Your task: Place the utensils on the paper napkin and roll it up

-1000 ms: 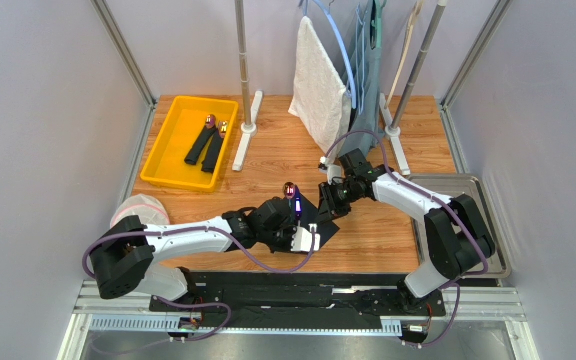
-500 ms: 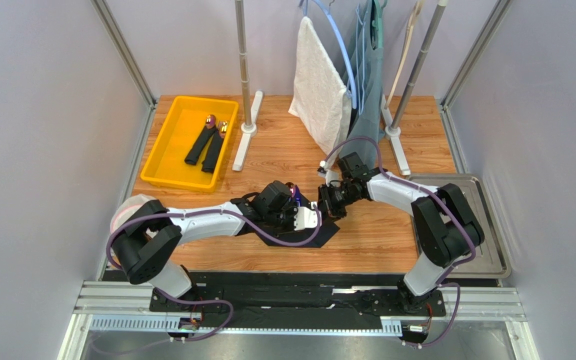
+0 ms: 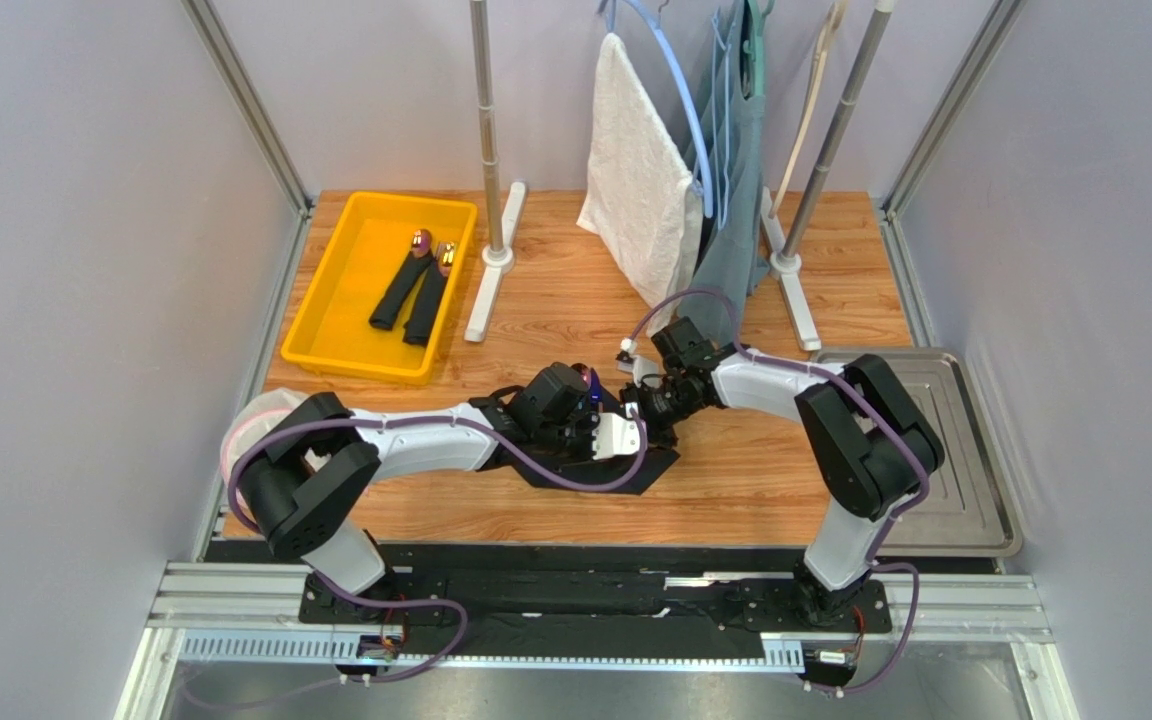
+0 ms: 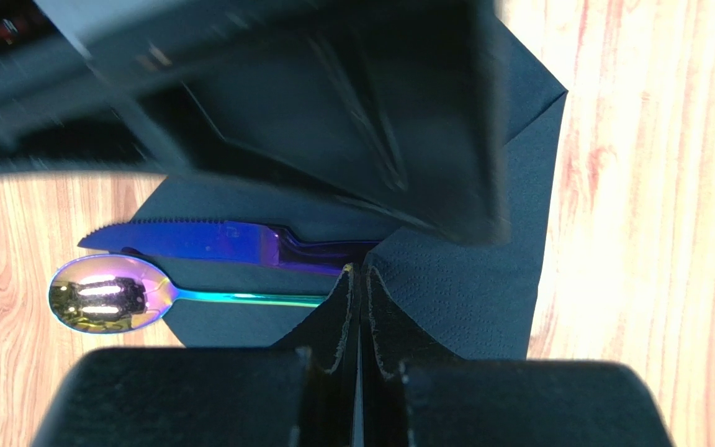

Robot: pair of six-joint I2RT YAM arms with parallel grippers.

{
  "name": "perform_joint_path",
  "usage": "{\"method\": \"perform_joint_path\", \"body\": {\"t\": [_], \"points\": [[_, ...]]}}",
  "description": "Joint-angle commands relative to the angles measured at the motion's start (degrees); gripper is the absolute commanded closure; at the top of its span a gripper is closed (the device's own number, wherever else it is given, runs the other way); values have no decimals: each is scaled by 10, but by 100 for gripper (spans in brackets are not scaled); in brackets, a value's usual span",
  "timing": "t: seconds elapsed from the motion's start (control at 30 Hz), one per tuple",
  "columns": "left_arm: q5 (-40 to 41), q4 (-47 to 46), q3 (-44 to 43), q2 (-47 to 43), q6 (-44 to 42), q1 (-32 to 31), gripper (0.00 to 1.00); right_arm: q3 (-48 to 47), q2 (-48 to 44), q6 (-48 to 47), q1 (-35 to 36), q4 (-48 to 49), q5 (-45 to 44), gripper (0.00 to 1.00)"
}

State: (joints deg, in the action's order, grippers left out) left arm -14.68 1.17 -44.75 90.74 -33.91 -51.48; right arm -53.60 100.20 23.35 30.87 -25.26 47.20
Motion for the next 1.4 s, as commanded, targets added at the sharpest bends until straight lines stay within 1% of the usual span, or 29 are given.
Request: {"method": "perform_joint_path", "body": {"t": [0.0, 0.13, 0.33, 0.57, 0.73, 0.93, 0.97, 1.13, 1.23, 1.27, 1.3, 1.37], "points": [[-2, -28, -20, 9, -3, 5, 100, -14, 17, 1, 9, 16, -15, 100], [-2, -28, -26, 19, -5, 10, 100, -36, 40, -17, 8, -14, -54, 100], [-6, -26, -39, 33, -9, 31, 100, -66, 64, -23, 4, -30, -81, 100], [-20, -13, -60, 45, -9, 45, 100, -99, 74, -16, -9, -41, -68, 100], [-18, -13, -64, 50, -6, 47, 100, -94, 68, 0, -11, -31, -52, 100], [-14, -13, -72, 58, 2, 49, 100, -93, 84, -10, -2, -32, -55, 100], [-15, 0, -75, 59, 3, 49, 100, -92, 86, -11, -2, -32, -59, 100], [-13, 21, -93, 65, 35, 57, 100, -94, 99, -22, 4, -39, -83, 100], [-11, 46, -110, 49, 80, 70, 99, -102, 107, -26, 4, -49, -100, 100], [-11, 69, -114, 40, 95, 77, 98, -103, 108, -29, 4, -50, -103, 100], [-14, 80, -123, 19, 130, 80, 85, -104, 109, -30, 4, -52, -108, 100], [-23, 124, -129, -8, 168, 84, 71, -105, 107, -34, 3, -52, -115, 100]]}}
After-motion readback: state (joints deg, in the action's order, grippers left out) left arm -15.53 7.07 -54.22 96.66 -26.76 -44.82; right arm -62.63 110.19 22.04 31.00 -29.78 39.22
